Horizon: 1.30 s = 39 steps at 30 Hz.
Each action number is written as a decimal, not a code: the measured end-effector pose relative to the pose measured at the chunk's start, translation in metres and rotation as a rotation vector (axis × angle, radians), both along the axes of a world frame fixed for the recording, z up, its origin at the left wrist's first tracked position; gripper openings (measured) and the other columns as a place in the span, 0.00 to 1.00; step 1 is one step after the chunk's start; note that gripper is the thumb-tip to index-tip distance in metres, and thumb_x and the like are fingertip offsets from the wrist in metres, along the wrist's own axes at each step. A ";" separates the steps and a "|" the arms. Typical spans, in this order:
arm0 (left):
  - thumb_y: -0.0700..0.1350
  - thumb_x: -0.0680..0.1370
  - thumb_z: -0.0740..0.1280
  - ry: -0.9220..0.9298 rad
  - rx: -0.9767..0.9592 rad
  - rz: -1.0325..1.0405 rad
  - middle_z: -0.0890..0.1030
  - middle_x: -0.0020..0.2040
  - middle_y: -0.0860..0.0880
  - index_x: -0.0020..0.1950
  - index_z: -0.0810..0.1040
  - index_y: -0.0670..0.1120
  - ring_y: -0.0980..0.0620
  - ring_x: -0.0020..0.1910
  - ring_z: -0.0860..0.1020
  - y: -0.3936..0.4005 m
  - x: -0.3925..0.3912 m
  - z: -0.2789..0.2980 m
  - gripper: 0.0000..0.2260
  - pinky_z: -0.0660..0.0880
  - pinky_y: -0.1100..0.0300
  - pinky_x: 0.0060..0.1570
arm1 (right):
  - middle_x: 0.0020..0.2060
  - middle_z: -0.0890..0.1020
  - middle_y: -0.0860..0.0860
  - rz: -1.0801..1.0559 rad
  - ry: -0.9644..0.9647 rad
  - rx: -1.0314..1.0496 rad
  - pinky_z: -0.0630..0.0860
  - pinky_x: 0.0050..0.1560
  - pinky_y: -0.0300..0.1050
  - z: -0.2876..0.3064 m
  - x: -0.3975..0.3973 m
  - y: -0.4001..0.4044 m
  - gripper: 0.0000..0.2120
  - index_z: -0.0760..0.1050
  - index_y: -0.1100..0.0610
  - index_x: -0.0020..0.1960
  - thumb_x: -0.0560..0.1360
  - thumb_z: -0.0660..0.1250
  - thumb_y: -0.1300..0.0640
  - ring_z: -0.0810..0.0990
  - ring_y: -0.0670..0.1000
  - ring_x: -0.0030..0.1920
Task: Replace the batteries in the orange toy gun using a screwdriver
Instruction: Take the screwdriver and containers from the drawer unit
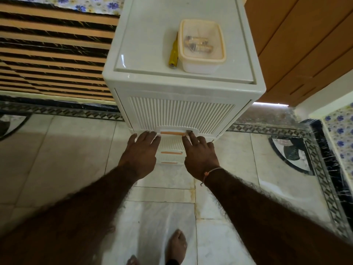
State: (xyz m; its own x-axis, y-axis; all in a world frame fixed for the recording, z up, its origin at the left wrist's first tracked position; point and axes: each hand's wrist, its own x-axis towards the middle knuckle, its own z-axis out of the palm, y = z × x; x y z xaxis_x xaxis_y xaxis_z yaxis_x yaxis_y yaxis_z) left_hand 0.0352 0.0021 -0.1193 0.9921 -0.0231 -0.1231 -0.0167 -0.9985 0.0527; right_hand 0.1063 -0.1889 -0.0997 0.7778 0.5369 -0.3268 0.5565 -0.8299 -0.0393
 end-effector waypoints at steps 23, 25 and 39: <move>0.46 0.75 0.66 -0.558 0.109 -0.088 0.71 0.70 0.46 0.70 0.71 0.49 0.45 0.68 0.68 0.010 -0.095 0.377 0.23 0.65 0.45 0.64 | 0.73 0.65 0.56 -0.020 -0.405 0.274 0.69 0.64 0.58 0.353 -0.114 0.017 0.29 0.57 0.52 0.76 0.77 0.62 0.53 0.67 0.60 0.68; 0.46 0.77 0.64 -0.594 0.109 -0.067 0.68 0.72 0.47 0.72 0.69 0.50 0.46 0.70 0.66 0.009 -0.110 0.417 0.23 0.62 0.46 0.66 | 0.72 0.66 0.55 -0.007 -0.457 0.304 0.68 0.64 0.58 0.392 -0.126 0.016 0.29 0.57 0.52 0.76 0.77 0.62 0.53 0.67 0.59 0.68; 0.45 0.78 0.65 -0.910 0.043 0.011 0.72 0.65 0.47 0.69 0.72 0.49 0.48 0.64 0.69 -0.068 -0.244 0.553 0.20 0.66 0.48 0.63 | 0.72 0.67 0.55 0.147 -0.602 0.630 0.69 0.67 0.61 0.530 -0.236 -0.038 0.30 0.59 0.51 0.75 0.77 0.66 0.52 0.66 0.57 0.71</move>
State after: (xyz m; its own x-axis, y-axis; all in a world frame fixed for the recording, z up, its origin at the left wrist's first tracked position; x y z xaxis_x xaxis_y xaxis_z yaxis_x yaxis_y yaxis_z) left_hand -0.2091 -0.0657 0.4340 0.7066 -0.0261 0.7071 -0.0240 -0.9996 -0.0130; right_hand -0.1294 -0.2274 0.4299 0.6315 0.5875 0.5061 0.7295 -0.6713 -0.1311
